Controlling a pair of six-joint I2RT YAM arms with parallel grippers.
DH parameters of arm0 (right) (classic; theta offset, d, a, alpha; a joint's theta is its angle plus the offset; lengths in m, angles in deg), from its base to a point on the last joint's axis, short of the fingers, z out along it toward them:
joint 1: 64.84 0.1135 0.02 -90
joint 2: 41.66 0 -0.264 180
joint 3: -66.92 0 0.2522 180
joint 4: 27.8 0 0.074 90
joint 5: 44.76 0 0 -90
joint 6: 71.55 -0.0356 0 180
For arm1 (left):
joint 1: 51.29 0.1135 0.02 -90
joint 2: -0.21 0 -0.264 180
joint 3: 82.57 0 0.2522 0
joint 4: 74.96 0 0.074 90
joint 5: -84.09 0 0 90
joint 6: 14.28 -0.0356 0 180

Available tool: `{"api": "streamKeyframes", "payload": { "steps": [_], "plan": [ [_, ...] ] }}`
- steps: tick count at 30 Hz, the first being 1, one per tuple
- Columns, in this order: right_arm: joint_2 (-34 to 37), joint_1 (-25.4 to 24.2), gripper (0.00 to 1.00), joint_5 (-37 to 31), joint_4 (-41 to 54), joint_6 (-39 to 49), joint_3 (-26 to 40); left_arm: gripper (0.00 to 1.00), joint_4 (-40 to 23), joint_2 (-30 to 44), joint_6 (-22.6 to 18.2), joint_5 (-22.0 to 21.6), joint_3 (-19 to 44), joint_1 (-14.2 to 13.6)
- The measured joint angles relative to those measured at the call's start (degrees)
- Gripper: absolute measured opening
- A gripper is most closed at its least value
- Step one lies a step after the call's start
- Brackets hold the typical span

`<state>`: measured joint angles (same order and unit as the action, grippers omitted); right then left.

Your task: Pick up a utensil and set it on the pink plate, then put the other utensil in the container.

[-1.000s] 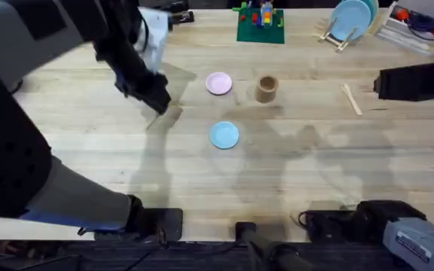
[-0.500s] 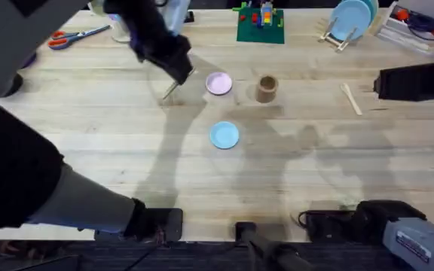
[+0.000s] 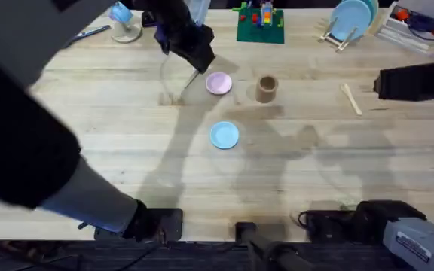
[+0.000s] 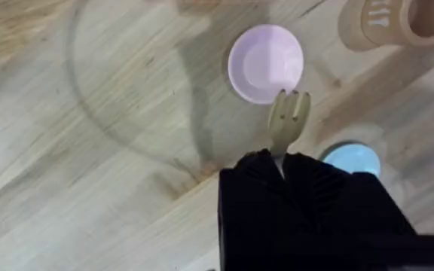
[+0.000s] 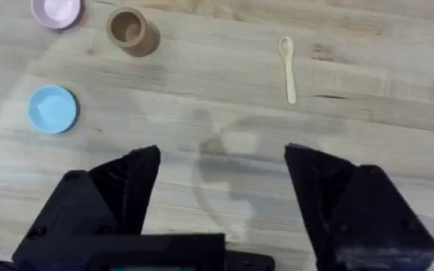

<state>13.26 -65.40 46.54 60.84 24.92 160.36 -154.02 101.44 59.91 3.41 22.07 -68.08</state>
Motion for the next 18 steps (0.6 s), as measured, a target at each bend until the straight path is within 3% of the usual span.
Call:
{"api": "streamKeyframes", "payload": {
  "steps": [13,18],
  "plan": [
    [0.0,0.0,0.995,0.0,0.0,0.0,0.0,0.039,-1.2,14.8,0.4,0.1,13.9,-0.9],
    [0.0,0.0,0.995,0.0,0.0,0.0,0.0,0.039,-0.7,19.1,0.4,0.1,15.8,-1.8]
  ]
}}
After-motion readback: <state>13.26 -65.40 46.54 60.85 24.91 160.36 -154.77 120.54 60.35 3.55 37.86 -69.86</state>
